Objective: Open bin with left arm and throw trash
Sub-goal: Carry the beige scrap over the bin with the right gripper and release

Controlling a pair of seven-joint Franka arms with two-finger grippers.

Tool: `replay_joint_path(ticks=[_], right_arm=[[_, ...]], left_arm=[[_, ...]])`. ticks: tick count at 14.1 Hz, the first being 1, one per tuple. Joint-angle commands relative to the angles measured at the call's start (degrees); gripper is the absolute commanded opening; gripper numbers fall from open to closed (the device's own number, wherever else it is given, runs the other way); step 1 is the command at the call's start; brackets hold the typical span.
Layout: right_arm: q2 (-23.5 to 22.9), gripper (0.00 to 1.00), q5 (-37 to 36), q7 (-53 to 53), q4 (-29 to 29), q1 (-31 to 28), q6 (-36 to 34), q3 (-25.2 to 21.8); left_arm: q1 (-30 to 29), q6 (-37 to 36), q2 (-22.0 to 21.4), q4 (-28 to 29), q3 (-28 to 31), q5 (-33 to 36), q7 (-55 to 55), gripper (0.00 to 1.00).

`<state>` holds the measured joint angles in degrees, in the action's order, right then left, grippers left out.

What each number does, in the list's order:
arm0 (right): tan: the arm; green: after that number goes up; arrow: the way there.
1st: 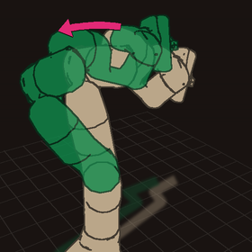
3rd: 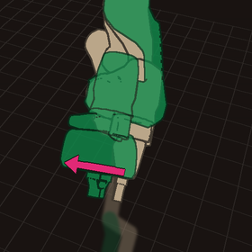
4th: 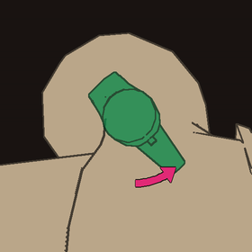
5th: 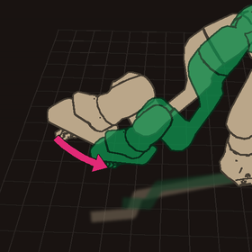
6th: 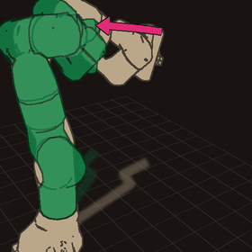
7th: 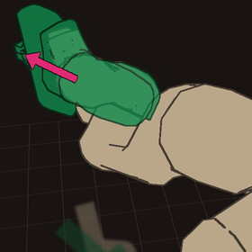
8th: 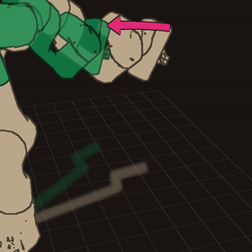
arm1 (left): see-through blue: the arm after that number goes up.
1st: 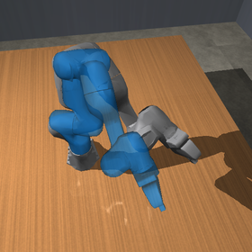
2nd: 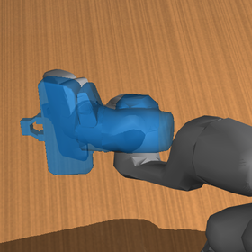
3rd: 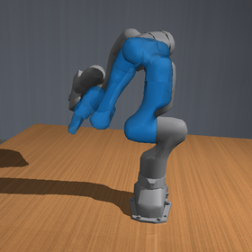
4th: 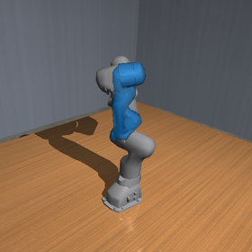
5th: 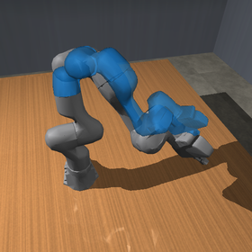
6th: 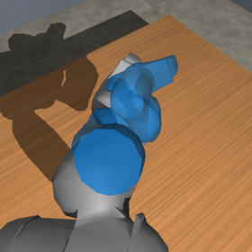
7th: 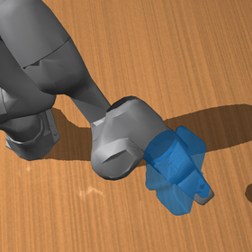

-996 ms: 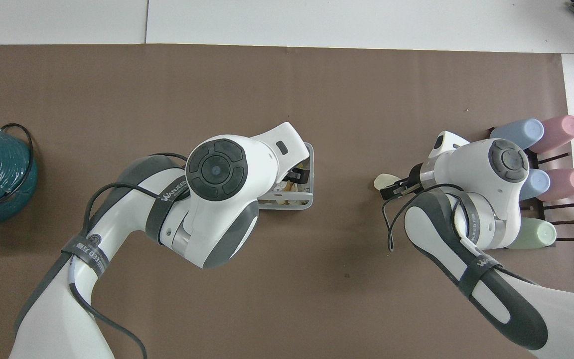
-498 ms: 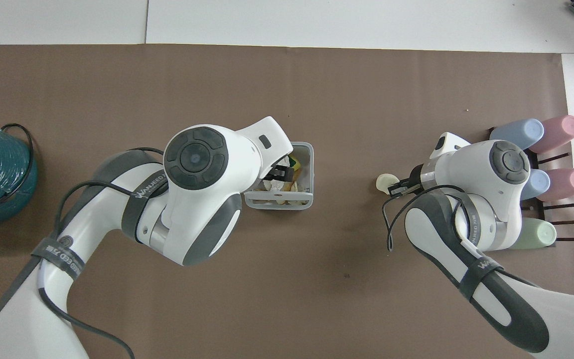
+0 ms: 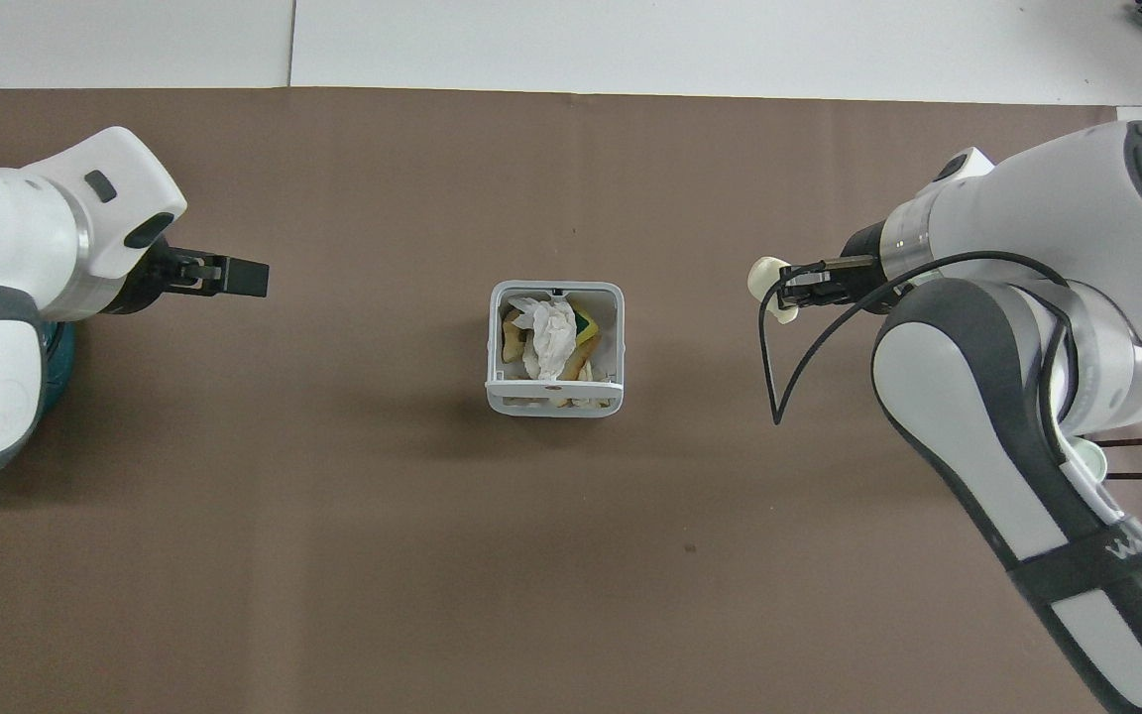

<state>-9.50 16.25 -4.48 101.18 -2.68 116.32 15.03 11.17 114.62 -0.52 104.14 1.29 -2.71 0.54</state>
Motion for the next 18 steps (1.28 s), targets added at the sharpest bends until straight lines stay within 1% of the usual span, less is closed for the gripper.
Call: replay_joint_path(ticks=[1,4,6,7,10,12,13,15,16,17,18], right_arm=[[-2.45,0.0,4.57,-10.24,-2.74,4.59,4.15,0.53],[-4.29,0.0,4.67,-19.58,-2.66,11.19,10.4,0.53],[-5.87,0.0,4.67,-23.36,-2.66,14.53,13.84,0.44],[-6.66,0.0,4.67,-24.34,-2.57,15.15,14.46,0.44],[-7.98,0.0,4.67,-24.7,-2.04,16.83,14.64,0.44],[-8.52,0.0,4.58,-24.7,-1.34,17.62,14.64,0.44],[-8.43,0.02,4.49,-24.7,-0.73,17.54,14.47,0.44],[-7.99,0.18,4.49,-24.7,0.59,17.53,14.47,0.44],[-7.99,0.29,4.49,-24.7,0.6,17.53,14.47,0.44],[-7.99,0.51,4.49,-24.7,0.6,17.53,14.47,0.44],[-7.99,0.63,4.41,-24.7,0.6,17.53,14.47,0.44]], left_arm=[[-4.12,-4.65,-2.03,-1.21,-0.76,0.78,3.75,1.0],[-6.33,-11.24,-0.98,-8.32,-0.76,0.78,6.4,1.0],[-6.42,-15.46,-0.1,-12.37,-0.76,0.95,6.41,1.0],[-6.42,-17.48,0.08,-13.86,-0.76,1.04,6.41,1.0],[-6.33,-22.76,-0.18,-15.46,-0.76,1.13,6.23,1.0],[-6.16,-25.75,-1.06,-14.68,-0.93,1.04,5.88,1.0],[-6.24,-27.33,-1.5,-14.23,-0.93,0.95,6.05,1.0],[-6.33,-27.08,-2.2,-12.74,-0.93,0.95,5.97,1.0],[-6.33,-26.91,-2.29,-12.65,-0.93,0.95,5.88,1.0],[-6.33,-26.9,-2.29,-12.65,-0.93,0.95,5.97,1.0],[-6.33,-26.82,-2.29,-12.65,-0.93,0.95,5.97,1.0]])
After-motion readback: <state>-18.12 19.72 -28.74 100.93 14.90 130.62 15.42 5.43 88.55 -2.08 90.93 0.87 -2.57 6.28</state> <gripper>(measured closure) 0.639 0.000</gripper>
